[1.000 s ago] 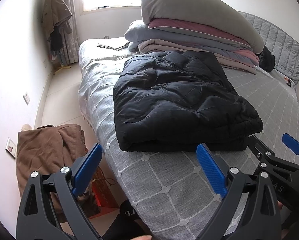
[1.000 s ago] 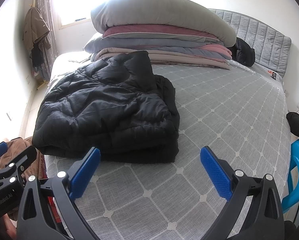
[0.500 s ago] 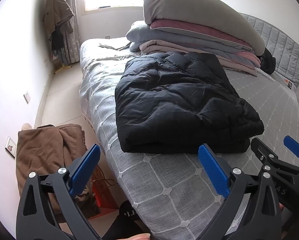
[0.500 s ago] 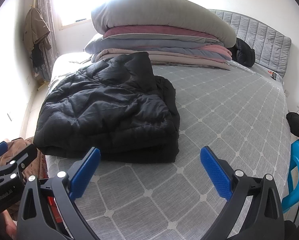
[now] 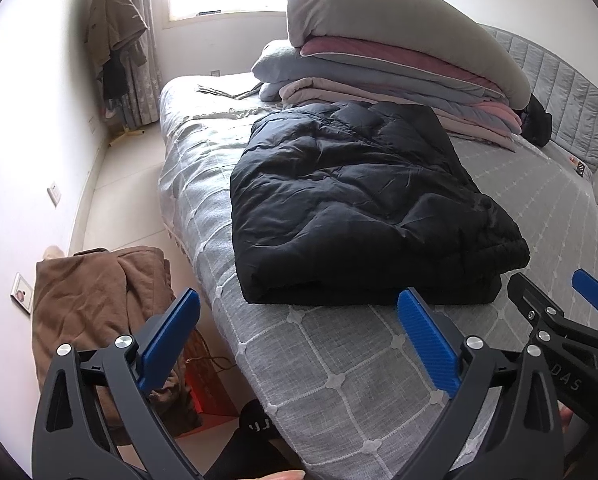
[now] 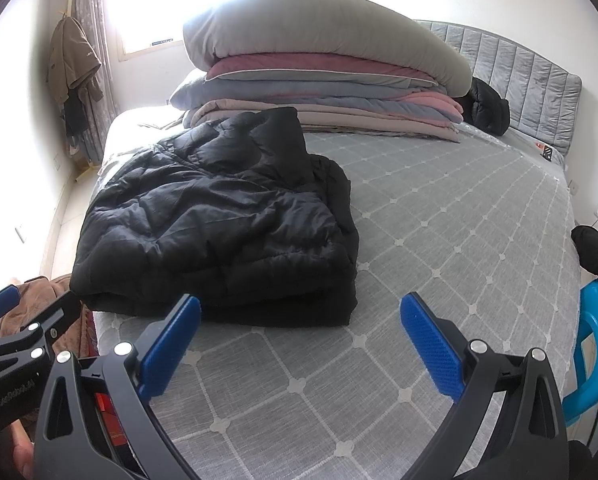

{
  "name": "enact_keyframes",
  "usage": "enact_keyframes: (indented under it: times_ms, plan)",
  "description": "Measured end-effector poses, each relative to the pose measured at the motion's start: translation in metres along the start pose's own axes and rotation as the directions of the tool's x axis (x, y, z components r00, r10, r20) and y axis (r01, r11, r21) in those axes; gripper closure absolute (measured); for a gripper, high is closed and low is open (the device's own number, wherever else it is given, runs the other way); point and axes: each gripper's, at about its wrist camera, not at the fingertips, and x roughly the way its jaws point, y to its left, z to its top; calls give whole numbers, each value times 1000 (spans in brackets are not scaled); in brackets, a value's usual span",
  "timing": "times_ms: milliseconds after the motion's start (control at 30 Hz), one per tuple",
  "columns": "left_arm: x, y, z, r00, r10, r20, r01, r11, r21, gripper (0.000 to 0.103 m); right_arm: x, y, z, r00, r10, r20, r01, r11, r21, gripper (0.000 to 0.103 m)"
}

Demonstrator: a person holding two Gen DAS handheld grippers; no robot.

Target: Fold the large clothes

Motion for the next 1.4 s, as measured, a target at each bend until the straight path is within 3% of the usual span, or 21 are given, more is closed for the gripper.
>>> enact_keyframes:
  times_ms: [1400]
  plan:
    - [-5,-5,0,1000,19,22,-19,1000,20,7,-2,0,-2,1000,2,3,-2,1000,18,6]
